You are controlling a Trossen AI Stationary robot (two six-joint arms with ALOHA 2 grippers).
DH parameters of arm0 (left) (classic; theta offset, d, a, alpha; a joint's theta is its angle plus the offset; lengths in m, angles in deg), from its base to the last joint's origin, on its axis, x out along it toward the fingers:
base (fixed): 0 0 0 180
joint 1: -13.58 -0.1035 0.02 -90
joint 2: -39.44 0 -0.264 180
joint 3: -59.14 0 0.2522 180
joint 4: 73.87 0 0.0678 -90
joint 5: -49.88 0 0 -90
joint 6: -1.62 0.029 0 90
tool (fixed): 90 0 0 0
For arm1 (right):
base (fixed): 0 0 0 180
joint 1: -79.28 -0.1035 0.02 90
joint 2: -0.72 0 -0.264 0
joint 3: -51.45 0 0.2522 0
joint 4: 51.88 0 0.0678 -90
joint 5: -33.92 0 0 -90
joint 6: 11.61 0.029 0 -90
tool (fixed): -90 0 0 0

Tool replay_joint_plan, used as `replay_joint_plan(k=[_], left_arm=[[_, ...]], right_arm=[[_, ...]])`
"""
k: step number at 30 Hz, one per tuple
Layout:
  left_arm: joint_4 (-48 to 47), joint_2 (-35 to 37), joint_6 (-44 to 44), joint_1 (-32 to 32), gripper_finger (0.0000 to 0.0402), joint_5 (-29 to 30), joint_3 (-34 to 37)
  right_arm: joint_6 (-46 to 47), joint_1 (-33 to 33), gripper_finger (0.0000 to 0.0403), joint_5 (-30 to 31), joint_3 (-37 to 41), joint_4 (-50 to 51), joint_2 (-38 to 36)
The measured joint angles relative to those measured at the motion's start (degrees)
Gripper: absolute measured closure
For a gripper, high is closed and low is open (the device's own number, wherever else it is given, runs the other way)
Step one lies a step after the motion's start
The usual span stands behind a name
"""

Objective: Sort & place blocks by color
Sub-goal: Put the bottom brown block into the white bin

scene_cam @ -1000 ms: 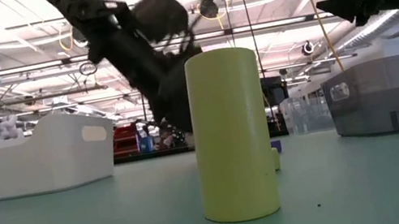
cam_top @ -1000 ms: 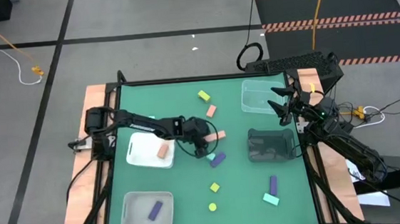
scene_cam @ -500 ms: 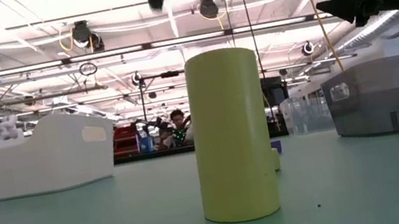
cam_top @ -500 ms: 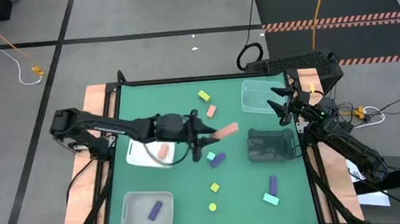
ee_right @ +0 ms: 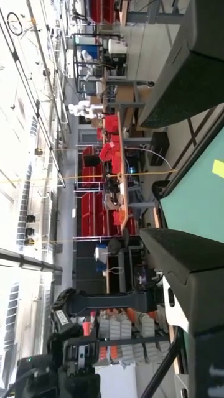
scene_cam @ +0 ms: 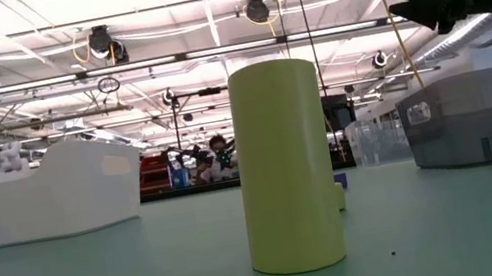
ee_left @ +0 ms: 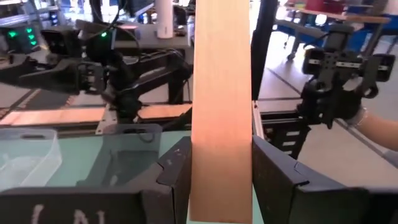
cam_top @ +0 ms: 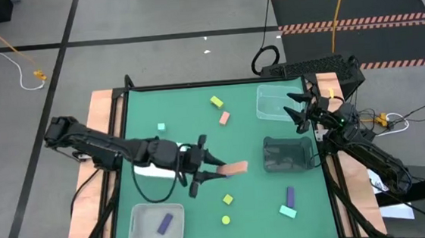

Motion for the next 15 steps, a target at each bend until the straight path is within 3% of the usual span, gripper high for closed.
replay_joint_plan(k=[5,10,15], left_arm=[[-15.8,0.8,-11.3,1.1,0.0271,5.9,0.0],[-40.7,2.9,-32.6,2.4,0.0271,6.2,0.0],[-63.3,3.1,-50.6,4.2,0.0271,8.1,-0.1]], right_arm=[[4.1,-0.1,0.0133,0.0,0.0,-0.2,0.0],[14.0,-0.1,0.0133,0.0,0.0,-0.8,0.0],[15.1,-0.2,0.0133,-0.1,0.0,-2.3,0.2]])
